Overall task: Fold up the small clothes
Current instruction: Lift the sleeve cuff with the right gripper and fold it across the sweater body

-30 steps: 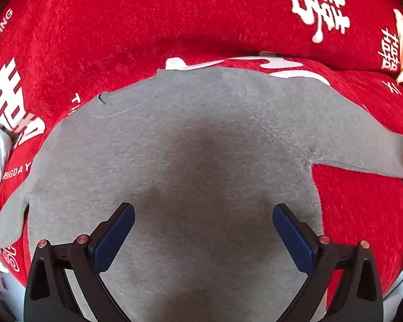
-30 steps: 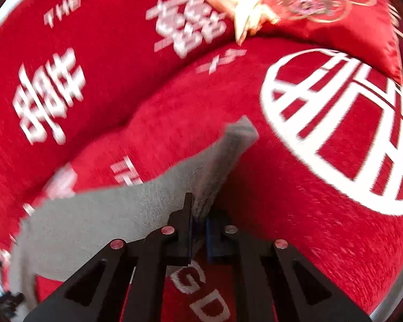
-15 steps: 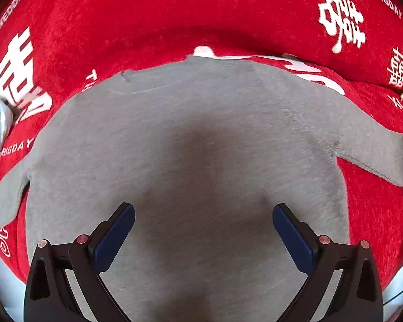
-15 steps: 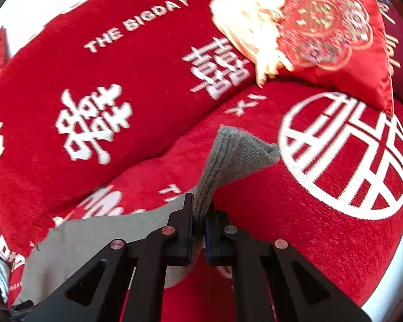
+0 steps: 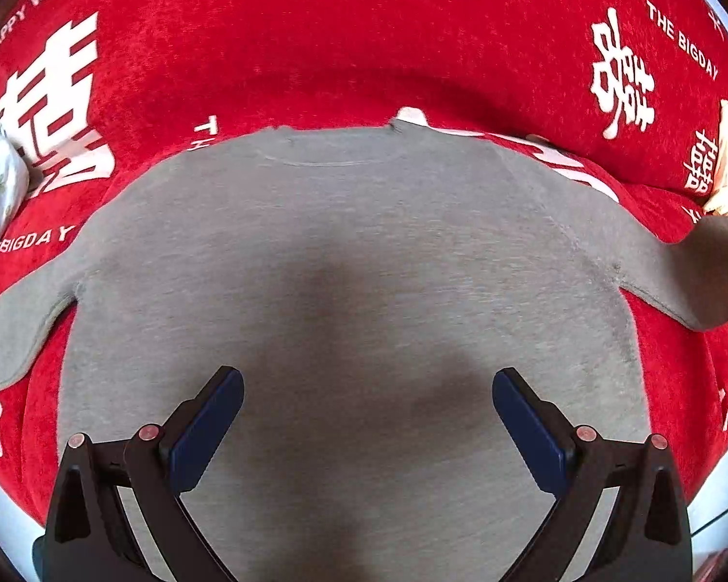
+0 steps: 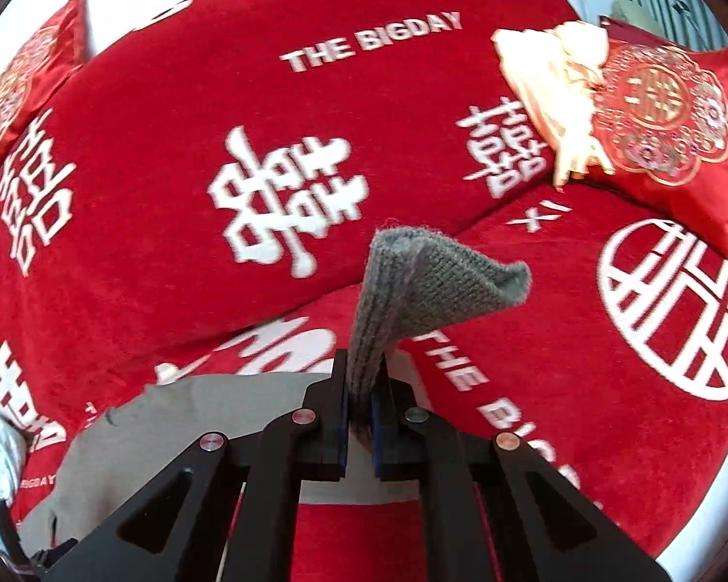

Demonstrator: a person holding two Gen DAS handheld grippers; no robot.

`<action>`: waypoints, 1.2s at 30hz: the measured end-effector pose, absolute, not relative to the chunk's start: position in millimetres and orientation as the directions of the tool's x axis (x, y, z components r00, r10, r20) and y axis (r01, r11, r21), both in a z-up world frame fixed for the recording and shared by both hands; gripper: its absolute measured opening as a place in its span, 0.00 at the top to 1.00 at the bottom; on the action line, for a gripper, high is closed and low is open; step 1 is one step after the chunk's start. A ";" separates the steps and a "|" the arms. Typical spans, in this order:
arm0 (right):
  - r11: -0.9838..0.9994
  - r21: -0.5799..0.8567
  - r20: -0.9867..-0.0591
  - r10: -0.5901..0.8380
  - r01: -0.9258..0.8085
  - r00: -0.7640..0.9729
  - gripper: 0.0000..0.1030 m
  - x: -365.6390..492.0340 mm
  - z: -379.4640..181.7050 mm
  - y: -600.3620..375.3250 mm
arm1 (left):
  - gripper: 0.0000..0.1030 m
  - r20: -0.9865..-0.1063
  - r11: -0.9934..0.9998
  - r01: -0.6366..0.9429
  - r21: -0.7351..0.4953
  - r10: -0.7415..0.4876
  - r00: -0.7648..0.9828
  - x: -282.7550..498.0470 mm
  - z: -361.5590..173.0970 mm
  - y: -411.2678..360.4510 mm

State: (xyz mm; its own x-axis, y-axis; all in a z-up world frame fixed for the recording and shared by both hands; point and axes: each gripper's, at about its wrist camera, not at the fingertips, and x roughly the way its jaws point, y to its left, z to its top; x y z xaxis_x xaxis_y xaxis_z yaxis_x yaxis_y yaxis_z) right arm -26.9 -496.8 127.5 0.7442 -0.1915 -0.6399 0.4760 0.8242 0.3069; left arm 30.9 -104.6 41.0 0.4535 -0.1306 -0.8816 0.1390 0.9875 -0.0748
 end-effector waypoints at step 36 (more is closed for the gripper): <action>0.973 0.182 -0.689 0.025 0.139 0.724 0.93 98.3 129.9 -177.4 | 0.00 -0.877 0.977 -0.048 -0.206 -0.162 0.453 14.3 25.3 59.0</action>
